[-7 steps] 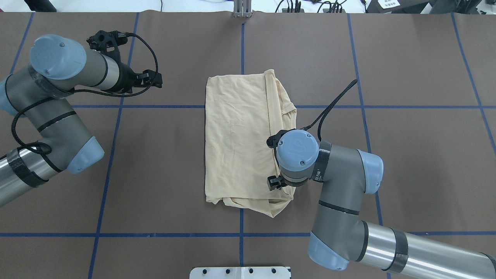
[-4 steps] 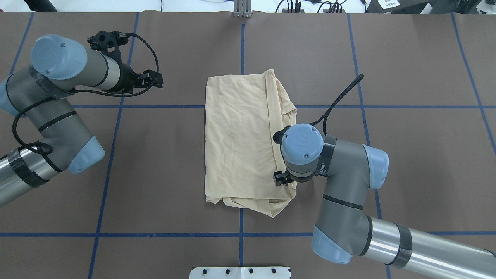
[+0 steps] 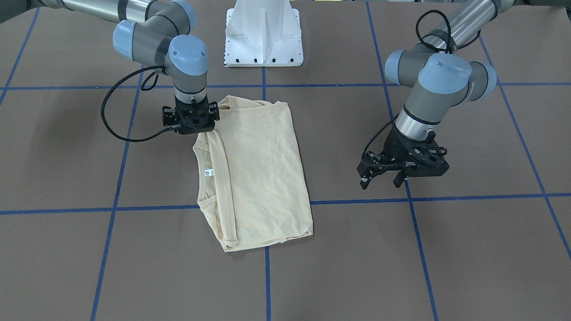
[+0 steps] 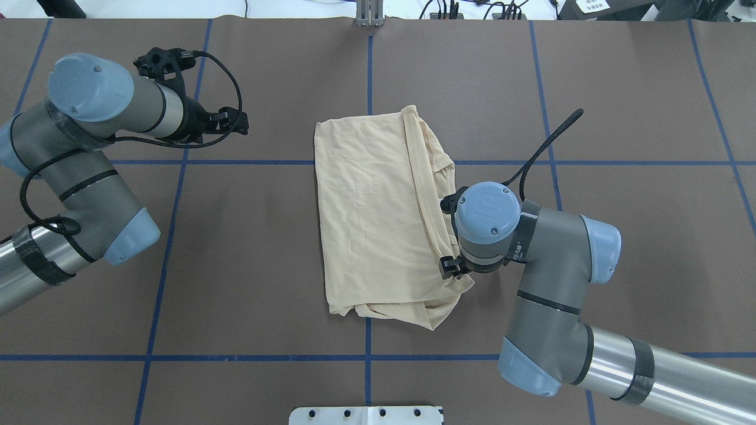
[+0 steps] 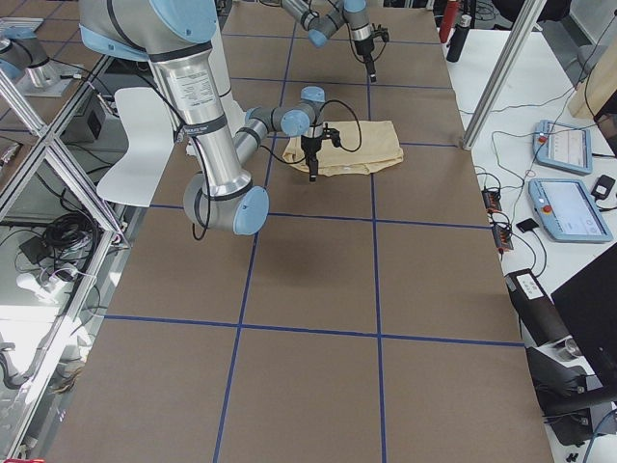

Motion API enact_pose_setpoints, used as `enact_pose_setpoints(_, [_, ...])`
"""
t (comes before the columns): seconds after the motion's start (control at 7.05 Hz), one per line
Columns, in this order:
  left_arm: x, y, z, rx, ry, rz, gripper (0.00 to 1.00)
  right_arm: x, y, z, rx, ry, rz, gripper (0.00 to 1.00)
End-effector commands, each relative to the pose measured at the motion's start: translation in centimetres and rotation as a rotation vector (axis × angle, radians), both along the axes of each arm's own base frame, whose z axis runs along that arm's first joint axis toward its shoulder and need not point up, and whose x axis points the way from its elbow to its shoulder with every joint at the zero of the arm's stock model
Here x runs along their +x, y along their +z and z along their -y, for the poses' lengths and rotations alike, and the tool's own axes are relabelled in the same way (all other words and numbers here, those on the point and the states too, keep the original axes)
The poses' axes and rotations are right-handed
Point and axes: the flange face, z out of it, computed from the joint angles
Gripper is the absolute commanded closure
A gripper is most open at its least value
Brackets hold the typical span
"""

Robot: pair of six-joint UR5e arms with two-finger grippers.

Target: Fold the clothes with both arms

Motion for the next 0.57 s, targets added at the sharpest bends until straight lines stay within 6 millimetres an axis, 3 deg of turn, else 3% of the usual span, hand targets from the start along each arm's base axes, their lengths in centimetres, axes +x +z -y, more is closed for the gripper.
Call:
enact_pose_setpoints(0.0, [0.0, 0.1, 0.1, -0.002, 0.000, 0.002, 0.00, 1.2, -0.4, -0.1, 0.013, -0.024, -0.015, 0.00])
enact_pose_setpoints(0.28, [0.1, 0.1, 0.0, -0.002, 0.001, 0.002, 0.00, 1.8, -0.4, 0.7, 0.024, -0.018, -0.017, 0.00])
enact_pose_setpoints(0.43, [0.0, 0.2, 0.0, -0.003, 0.000, 0.003, 0.00, 1.6, -1.9, 1.0, 0.041, -0.017, 0.006, 0.00])
